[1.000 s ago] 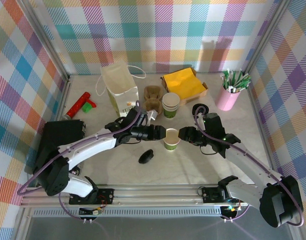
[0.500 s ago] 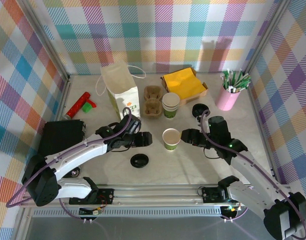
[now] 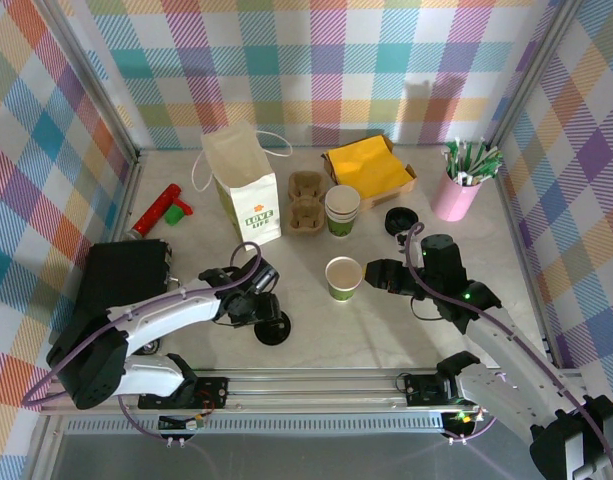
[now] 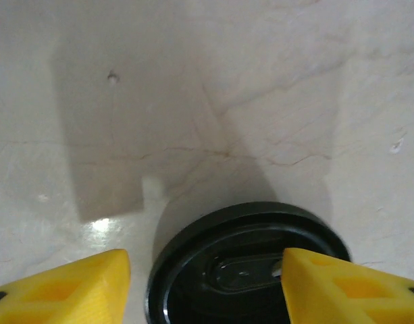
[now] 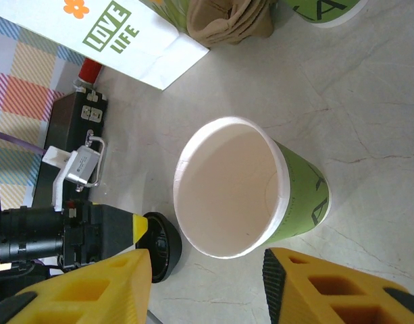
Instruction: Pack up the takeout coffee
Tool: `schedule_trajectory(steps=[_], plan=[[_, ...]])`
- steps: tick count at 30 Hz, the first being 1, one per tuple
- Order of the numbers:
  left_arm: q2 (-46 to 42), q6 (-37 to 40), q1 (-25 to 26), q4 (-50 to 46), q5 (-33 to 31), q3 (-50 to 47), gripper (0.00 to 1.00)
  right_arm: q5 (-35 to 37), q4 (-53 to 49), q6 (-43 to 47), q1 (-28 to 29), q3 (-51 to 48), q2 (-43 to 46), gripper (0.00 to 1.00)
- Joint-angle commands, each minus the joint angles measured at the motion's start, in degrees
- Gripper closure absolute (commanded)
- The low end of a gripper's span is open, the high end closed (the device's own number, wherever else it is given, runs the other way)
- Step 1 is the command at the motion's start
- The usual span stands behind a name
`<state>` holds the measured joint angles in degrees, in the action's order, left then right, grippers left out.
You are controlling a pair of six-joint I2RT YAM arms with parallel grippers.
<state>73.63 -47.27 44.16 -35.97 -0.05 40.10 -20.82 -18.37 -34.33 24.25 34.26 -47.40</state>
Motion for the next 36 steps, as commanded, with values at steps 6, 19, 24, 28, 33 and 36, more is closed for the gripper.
schedule_trajectory(steps=[6,19,24,28,33,36], plan=[[-4.27,-1.78,0.13,-2.17,0.04,-3.71,0.51,-1.85,-0.47,3.62,0.16,0.61,3.04,0.51],[-1.82,-1.28,0.11,4.20,2.20,-6.78,0.71,-6.16,-0.70,13.27,0.59,4.08,9.45,0.50],[-2.49,-0.63,0.09,5.14,1.88,-5.57,0.83,-3.60,-0.44,21.20,6.00,5.80,9.89,0.50],[-5.05,1.05,0.11,1.44,1.49,-2.04,0.90,5.71,-0.43,33.21,17.37,8.20,7.65,0.52],[-9.16,4.08,0.11,-8.45,1.33,6.62,0.91,17.23,-0.30,55.06,30.18,12.59,0.88,0.53],[-10.11,6.10,0.10,-15.11,2.74,13.15,0.91,19.85,1.34,67.79,33.86,14.64,-3.18,0.53]])
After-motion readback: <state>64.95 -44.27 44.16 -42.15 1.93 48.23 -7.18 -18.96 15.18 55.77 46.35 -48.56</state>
